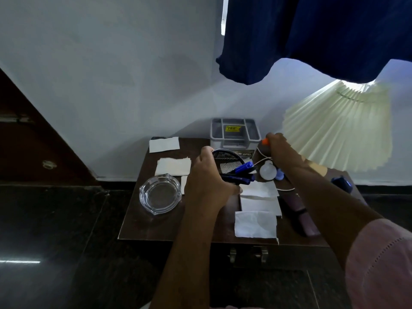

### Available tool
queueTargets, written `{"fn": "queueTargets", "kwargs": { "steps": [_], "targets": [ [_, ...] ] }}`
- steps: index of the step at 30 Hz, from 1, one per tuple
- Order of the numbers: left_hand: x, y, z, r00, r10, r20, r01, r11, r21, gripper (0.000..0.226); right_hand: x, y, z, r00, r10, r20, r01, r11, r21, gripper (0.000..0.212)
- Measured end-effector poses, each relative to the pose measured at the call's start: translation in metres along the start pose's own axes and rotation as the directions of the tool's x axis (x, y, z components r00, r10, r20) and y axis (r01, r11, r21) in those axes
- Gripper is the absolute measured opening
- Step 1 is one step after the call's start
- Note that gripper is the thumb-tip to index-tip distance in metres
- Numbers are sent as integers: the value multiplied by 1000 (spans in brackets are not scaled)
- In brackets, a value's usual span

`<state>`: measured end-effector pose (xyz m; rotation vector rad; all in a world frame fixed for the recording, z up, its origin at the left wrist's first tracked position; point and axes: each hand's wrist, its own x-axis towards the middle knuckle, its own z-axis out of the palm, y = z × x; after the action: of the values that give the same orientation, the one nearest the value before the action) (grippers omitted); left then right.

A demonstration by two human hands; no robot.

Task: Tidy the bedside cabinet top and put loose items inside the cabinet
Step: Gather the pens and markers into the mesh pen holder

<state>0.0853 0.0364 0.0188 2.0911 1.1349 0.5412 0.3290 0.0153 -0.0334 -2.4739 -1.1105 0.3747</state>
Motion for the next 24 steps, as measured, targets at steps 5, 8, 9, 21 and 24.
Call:
{"fn": "queueTargets", "kwargs": {
  "steps": [5,8,9,21,24],
  "targets": [
    [-2,-4,-4,999,19,29,-18,1000,-20,86,-26,-15,2,981,-60,-185,50,997,-62,10],
    [-4,-9,-9,998,24,51,-23,999,-27,85,-49,-20,8,947,-178,-267,107,960,-259,28],
    [-4,-10,-11,998,23,61,-21,999,-30,85,-57,-21,8,938,-213,-274,134,951,-279,34],
    [-15,-28,-37,986,64,153,-56,997,-55,95,-150,-111,-30,906,-250,-342,418,656,628,6],
    [-18,-29,-38,984,101,144,-91,993,-73,93,-157,-108,-16,942,-271,-198,335,763,552,7]
  ]
}}
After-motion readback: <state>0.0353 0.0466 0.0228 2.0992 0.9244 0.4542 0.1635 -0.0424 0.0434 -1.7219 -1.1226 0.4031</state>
